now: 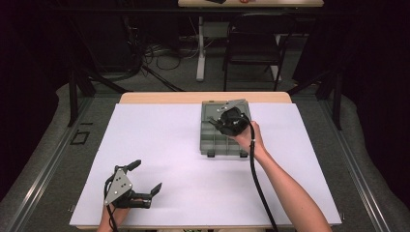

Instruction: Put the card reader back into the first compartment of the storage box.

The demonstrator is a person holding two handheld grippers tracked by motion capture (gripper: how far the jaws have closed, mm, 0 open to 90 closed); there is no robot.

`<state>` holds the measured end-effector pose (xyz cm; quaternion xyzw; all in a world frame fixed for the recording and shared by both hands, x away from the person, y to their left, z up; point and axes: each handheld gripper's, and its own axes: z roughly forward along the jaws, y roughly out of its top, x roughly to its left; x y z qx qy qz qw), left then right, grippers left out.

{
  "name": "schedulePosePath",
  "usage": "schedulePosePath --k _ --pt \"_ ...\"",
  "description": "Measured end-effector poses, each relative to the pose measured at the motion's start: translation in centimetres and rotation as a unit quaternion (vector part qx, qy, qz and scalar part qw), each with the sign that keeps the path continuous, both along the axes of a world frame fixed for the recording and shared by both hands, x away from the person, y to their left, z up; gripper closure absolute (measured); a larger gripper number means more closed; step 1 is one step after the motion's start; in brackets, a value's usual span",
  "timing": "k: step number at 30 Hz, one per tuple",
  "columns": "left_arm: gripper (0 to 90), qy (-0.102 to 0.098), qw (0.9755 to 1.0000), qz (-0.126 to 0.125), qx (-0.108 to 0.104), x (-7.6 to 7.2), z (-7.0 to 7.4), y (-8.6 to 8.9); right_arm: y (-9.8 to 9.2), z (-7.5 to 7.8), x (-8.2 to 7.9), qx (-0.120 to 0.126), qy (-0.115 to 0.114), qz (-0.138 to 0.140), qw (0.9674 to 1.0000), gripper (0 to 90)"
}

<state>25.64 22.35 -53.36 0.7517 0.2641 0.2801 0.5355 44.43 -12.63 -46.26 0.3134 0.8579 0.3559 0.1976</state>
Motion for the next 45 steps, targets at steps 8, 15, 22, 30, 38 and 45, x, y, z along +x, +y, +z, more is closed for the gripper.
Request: schedulePosePath --k 8,15,22,30,38,45 --pt "0.1 0.001 1.0000 -0.001 0.002 0.0 0.0 -0.1 0.4 -0.3 0.4 0.004 0.007 -0.010 0.9999 73.8" --pt "0.1 -0.001 1.0000 -0.001 0.002 0.0 0.0 0.0 0.8 -0.8 0.9 0.011 0.016 -0.028 0.9994 73.8" --pt "0.1 -0.001 1.0000 -0.001 0.002 0.0 0.0 0.0 1.2 -1.0 1.2 0.017 0.021 -0.039 0.9989 73.8" --pt "0.1 -0.002 1.0000 0.000 0.001 0.0 0.1 0.0 1.9 -1.5 1.6 0.022 0.035 -0.057 0.9975 73.8" --pt "0.1 -0.002 1.0000 0.000 0.002 -0.1 0.1 0.0 2.2 -2.0 2.0 0.024 0.043 -0.070 0.9963 73.7" --pt "0.1 -0.002 1.0000 0.000 0.002 0.0 0.1 0.0 2.6 -2.3 2.3 0.023 0.046 -0.077 0.9957 73.8"
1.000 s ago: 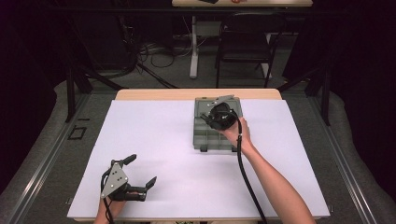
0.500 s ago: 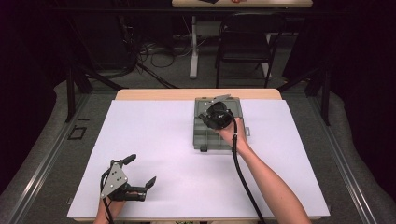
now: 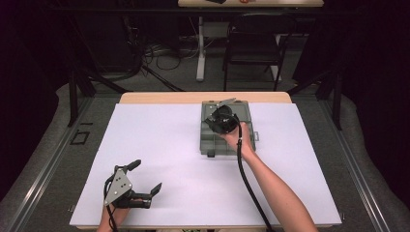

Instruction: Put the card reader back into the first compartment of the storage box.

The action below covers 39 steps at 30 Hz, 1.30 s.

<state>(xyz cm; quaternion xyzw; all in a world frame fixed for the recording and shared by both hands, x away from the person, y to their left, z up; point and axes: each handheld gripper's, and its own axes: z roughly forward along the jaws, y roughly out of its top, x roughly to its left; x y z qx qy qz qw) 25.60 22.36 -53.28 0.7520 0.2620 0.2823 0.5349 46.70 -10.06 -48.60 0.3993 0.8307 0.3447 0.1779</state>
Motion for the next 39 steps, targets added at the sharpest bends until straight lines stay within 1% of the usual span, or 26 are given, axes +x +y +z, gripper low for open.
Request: schedulePosePath --k 6,9,11,17,19,23,26,28,31,34,36,37,38,39 --pt "0.1 -0.001 1.0000 0.000 0.000 0.0 0.0 0.0 0.5 -0.3 0.1 -0.006 0.006 -0.006 0.9999 73.8" --pt "0.1 0.001 1.0000 0.000 -0.001 0.0 0.0 0.1 0.6 -0.4 0.2 -0.004 0.006 -0.007 0.9999 73.7" --pt "0.1 0.001 1.0000 -0.001 0.000 0.0 0.0 0.0 0.7 -0.5 0.4 -0.008 0.009 -0.009 0.9999 73.8" --pt "0.1 -0.002 1.0000 -0.002 0.000 0.0 0.0 0.0 1.0 -0.8 0.7 -0.009 0.011 -0.017 0.9998 73.7" --pt "0.1 0.000 1.0000 -0.001 -0.003 -0.1 0.0 0.0 1.1 -0.9 0.7 -0.009 0.013 -0.018 0.9997 73.7" --pt "0.1 -0.001 1.0000 -0.001 0.000 0.0 0.0 0.0 1.4 -1.2 1.0 -0.010 0.017 -0.024 0.9995 73.7" --pt "0.1 0.000 1.0000 -0.001 -0.003 0.0 0.0 0.0 1.5 -1.3 1.1 -0.010 0.020 -0.029 0.9994 73.7" --pt "0.1 0.000 1.0000 -0.002 0.000 0.0 0.0 0.0 1.5 -1.4 1.2 -0.009 0.021 -0.032 0.9992 73.7" --pt "0.1 -0.001 1.0000 -0.002 -0.002 0.0 0.0 0.0 1.6 -1.4 1.4 -0.003 0.023 -0.032 0.9992 72.2" --pt "0.1 -0.001 1.0000 -0.003 0.000 0.0 0.0 0.1 1.4 -1.5 1.5 0.008 0.033 -0.030 0.9990 54.3" --pt "0.1 0.001 1.0000 -0.002 -0.002 0.0 0.0 0.1 1.1 -1.4 1.5 0.014 0.037 -0.027 0.9989 47.2" --pt "0.1 0.000 1.0000 -0.002 -0.003 0.0 0.0 0.1 0.7 -1.1 1.4 0.024 0.042 -0.023 0.9986 38.5" --pt "0.1 0.000 1.0000 -0.002 -0.003 0.0 0.0 0.1 0.7 -1.1 1.4 0.024 0.042 -0.023 0.9986 38.5" --pt "0.1 0.000 1.0000 -0.002 -0.003 -0.1 0.0 0.0 0.5 -1.0 1.3 0.026 0.045 -0.014 0.9985 33.4"
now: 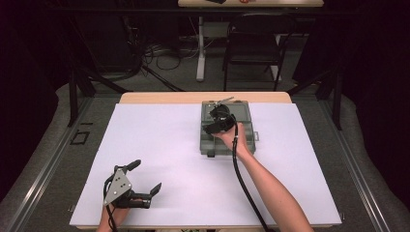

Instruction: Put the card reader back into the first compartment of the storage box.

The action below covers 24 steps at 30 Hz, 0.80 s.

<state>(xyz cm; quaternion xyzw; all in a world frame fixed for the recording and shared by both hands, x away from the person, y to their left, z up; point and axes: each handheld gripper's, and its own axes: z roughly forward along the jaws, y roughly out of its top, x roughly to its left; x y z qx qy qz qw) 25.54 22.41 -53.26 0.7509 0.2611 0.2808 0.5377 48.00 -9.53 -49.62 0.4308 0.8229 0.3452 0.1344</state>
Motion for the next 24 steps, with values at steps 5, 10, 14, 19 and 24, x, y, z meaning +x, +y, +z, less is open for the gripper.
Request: schedulePosePath --k 5,10,14,19,24 --pt "0.1 0.001 1.0000 0.000 0.001 0.0 0.0 0.0 -0.5 0.5 -0.7 0.007 0.003 0.028 0.9996 16.6" --pt "0.1 0.000 1.0000 -0.001 0.000 -0.1 0.0 0.0 -1.3 1.1 -1.6 0.007 0.012 0.051 0.9986 8.0" --pt "0.1 -0.001 1.0000 -0.001 0.003 -0.1 0.0 -0.1 -2.0 1.5 -2.4 0.014 0.009 0.066 0.9977 4.1" --pt "0.1 -0.001 1.0000 0.001 0.001 -0.1 0.0 -0.1 -2.7 2.0 -3.4 0.014 0.012 0.086 0.9962 0.6" --pt "0.1 -0.002 1.0000 -0.001 0.003 -0.1 0.0 -0.1 -3.6 2.7 -4.7 0.016 0.006 0.101 0.9947 0.0"
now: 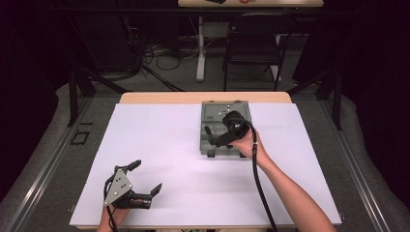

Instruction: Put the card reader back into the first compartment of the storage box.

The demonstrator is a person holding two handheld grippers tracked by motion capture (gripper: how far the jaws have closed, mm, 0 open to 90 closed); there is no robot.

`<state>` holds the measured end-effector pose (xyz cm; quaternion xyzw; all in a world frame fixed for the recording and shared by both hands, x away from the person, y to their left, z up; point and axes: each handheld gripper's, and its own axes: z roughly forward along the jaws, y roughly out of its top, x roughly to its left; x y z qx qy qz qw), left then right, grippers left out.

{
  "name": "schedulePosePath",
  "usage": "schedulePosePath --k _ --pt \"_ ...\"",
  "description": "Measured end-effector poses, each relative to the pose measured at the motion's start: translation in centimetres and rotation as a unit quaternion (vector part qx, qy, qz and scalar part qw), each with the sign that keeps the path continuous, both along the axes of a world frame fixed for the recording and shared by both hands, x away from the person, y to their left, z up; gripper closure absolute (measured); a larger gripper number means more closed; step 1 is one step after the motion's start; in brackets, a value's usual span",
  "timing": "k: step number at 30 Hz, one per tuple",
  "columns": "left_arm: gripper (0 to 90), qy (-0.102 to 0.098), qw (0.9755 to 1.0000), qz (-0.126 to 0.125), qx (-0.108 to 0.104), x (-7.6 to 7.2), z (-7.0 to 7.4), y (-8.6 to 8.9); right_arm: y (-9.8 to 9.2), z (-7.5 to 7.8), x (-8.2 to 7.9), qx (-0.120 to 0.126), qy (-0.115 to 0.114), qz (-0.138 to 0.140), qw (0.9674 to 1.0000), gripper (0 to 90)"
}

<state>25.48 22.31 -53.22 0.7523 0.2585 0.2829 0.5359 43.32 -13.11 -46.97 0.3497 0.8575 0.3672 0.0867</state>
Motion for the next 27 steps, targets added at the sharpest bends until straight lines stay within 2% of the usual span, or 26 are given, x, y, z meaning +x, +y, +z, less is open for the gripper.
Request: schedulePosePath --k 6,8,9,12,15,16,17,21,23,27 --pt "0.1 0.001 1.0000 0.001 -0.001 -0.1 0.0 0.2 -1.1 0.4 -1.8 0.002 -0.011 0.011 0.9999 0.0" --pt "0.1 0.000 1.0000 0.000 0.000 -0.1 0.1 0.1 -2.1 0.4 -3.2 0.007 -0.022 0.012 0.9997 0.0" --pt "0.1 0.000 1.0000 0.000 0.000 -0.1 0.1 0.1 -2.1 0.4 -3.2 0.007 -0.022 0.012 0.9997 0.0" --pt "0.1 0.001 1.0000 0.002 -0.003 0.0 0.0 0.1 -3.2 0.3 -4.8 0.009 -0.030 0.014 0.9994 0.0" --pt "0.1 0.002 1.0000 0.001 -0.001 -0.1 0.0 0.0 -4.4 -0.3 -6.6 0.016 -0.040 0.016 0.9990 0.0" --pt "0.1 0.001 1.0000 0.001 0.000 -0.1 0.1 0.0 -5.2 -0.9 -7.8 0.017 -0.047 0.013 0.9987 0.0" --pt "0.1 0.001 1.0000 0.001 -0.001 -0.1 0.1 0.0 -5.2 -0.9 -7.8 0.017 -0.047 0.013 0.9987 0.0" --pt "0.1 0.002 1.0000 0.002 -0.001 -0.2 0.1 0.1 -6.6 -2.2 -10.3 0.024 -0.056 0.015 0.9981 0.0" --pt "0.1 0.002 1.0000 0.003 -0.001 -0.1 0.1 0.0 -7.4 -3.1 -11.8 0.025 -0.067 0.017 0.9973 0.0" --pt "0.1 0.003 1.0000 0.001 0.002 -0.1 0.1 -0.1 -8.0 -3.5 -12.8 0.032 -0.072 0.018 0.9967 0.0"
